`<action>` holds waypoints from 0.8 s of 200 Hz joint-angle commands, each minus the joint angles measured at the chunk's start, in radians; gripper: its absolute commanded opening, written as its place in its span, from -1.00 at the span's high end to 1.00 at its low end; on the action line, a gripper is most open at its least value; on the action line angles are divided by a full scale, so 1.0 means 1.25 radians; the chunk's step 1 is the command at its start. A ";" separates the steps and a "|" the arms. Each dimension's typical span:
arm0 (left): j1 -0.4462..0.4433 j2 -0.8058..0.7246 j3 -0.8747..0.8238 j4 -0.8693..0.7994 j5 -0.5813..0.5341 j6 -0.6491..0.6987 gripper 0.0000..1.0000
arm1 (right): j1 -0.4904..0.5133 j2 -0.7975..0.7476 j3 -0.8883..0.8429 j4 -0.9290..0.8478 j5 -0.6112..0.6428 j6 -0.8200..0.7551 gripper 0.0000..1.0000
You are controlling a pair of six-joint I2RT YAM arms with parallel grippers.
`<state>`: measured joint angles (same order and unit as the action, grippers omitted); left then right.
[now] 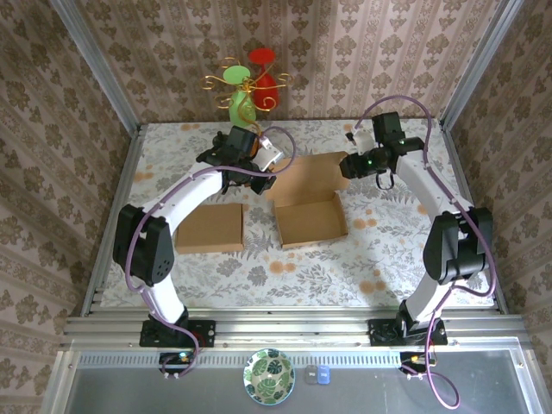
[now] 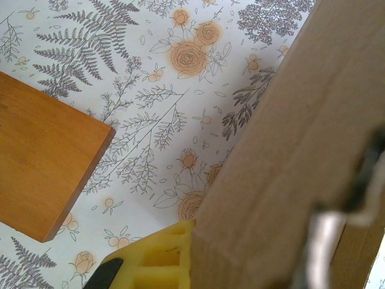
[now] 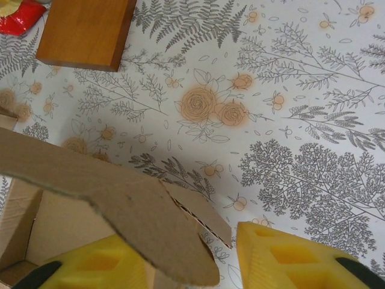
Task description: Fold the paper box
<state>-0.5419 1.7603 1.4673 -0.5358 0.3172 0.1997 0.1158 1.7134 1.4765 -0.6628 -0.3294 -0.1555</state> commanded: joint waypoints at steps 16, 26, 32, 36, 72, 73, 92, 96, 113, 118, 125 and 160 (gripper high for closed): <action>0.002 -0.007 0.015 -0.017 0.002 0.012 0.97 | 0.001 0.028 0.039 -0.018 -0.026 -0.005 0.35; 0.002 -0.004 0.017 -0.016 0.000 0.010 0.97 | 0.001 0.032 0.040 -0.016 -0.028 -0.002 0.40; 0.002 -0.002 0.018 -0.016 -0.002 0.009 0.97 | 0.002 0.033 0.041 -0.015 -0.025 0.000 0.42; 0.002 -0.002 0.020 -0.016 -0.003 0.007 0.97 | 0.002 0.034 0.040 -0.013 -0.023 0.002 0.45; 0.002 0.010 0.030 -0.016 -0.017 -0.009 0.95 | 0.007 0.031 0.031 0.001 -0.002 0.012 0.69; 0.002 0.010 0.031 -0.016 -0.018 -0.010 0.95 | 0.007 0.030 0.030 0.002 -0.001 0.013 0.69; 0.000 0.020 0.040 -0.017 -0.029 -0.033 0.90 | 0.019 0.026 0.027 0.009 0.031 0.025 0.76; 0.000 0.021 0.042 -0.017 -0.033 -0.039 0.90 | 0.022 0.024 0.025 0.011 0.042 0.029 0.78; -0.005 0.030 0.053 -0.018 -0.050 -0.058 0.90 | 0.041 0.014 0.012 0.028 0.088 0.045 0.85; -0.008 0.032 0.055 -0.018 -0.058 -0.061 0.89 | 0.047 0.009 0.006 0.033 0.104 0.050 0.87; -0.013 0.035 0.058 -0.016 -0.075 -0.069 0.88 | 0.053 0.003 -0.001 0.040 0.130 0.057 0.91; -0.032 0.059 0.093 -0.028 -0.193 -0.164 0.79 | 0.078 -0.046 -0.066 0.096 0.221 0.112 1.00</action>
<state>-0.5644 1.8065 1.5280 -0.5468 0.1940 0.1024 0.1963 1.7176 1.4502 -0.5922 -0.1734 -0.0765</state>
